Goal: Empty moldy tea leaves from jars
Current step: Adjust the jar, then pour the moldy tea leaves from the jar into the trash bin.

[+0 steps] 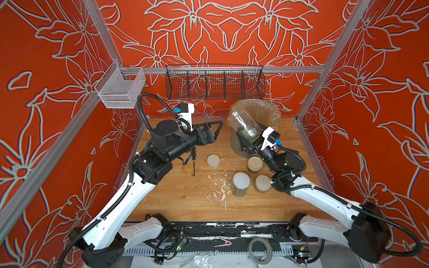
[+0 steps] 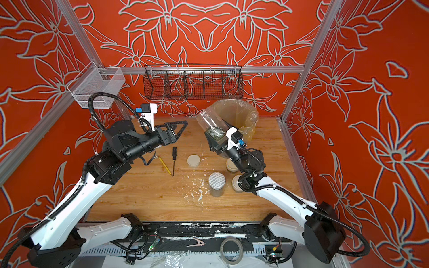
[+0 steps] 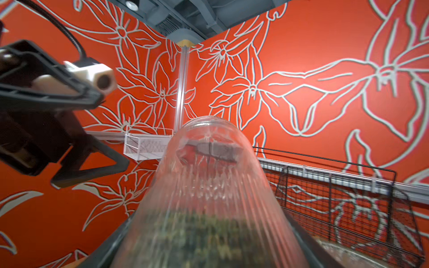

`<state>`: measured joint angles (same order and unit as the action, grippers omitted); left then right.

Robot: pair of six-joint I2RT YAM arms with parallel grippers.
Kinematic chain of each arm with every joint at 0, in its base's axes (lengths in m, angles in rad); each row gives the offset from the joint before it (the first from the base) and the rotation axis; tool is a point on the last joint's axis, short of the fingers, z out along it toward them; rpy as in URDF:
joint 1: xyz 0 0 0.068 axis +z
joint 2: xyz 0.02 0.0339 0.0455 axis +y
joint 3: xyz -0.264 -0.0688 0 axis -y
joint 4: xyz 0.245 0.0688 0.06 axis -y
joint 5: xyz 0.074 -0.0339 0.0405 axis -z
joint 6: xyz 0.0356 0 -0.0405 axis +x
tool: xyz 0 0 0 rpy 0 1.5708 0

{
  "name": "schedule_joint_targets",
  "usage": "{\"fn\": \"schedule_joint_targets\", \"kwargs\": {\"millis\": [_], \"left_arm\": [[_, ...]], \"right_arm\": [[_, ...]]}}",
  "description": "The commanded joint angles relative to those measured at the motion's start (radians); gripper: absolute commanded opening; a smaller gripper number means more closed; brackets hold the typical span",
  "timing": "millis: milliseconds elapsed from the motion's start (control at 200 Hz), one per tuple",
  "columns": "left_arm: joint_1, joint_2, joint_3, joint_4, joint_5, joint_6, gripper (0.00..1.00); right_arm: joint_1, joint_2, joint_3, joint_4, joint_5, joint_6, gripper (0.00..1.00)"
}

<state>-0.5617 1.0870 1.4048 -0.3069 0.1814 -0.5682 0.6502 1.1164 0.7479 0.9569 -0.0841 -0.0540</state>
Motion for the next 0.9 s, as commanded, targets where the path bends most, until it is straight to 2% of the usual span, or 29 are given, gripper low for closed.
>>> {"fn": "schedule_joint_targets", "kwargs": {"millis": [0, 70, 240, 480, 671, 896], "left_arm": [[0.007, -0.004, 0.028, -0.091, 0.047, 0.166, 0.98], [0.006, -0.006, 0.028, -0.11, 0.08, 0.203, 0.98], [0.005, 0.002, 0.024, -0.148, 0.172, 0.273, 0.98], [0.004, -0.003, -0.02, -0.128, 0.19, 0.275, 0.98], [0.003, 0.008, -0.026, -0.12, 0.216, 0.269, 0.98], [-0.003, 0.011, -0.048, -0.109, 0.238, 0.25, 0.98]], "right_arm": [[-0.019, -0.046, 0.076, -0.1, 0.111, -0.037, 0.27], [-0.036, -0.049, 0.105, -0.164, 0.153, -0.025, 0.27], [-0.103, -0.045, 0.164, -0.296, 0.166, 0.038, 0.25], [-0.237, 0.002, 0.278, -0.548, 0.164, 0.244, 0.23], [-0.278, 0.051, 0.35, -0.706, 0.183, 0.296, 0.23], [-0.307, 0.117, 0.411, -0.8, 0.166, 0.334, 0.22]]}}
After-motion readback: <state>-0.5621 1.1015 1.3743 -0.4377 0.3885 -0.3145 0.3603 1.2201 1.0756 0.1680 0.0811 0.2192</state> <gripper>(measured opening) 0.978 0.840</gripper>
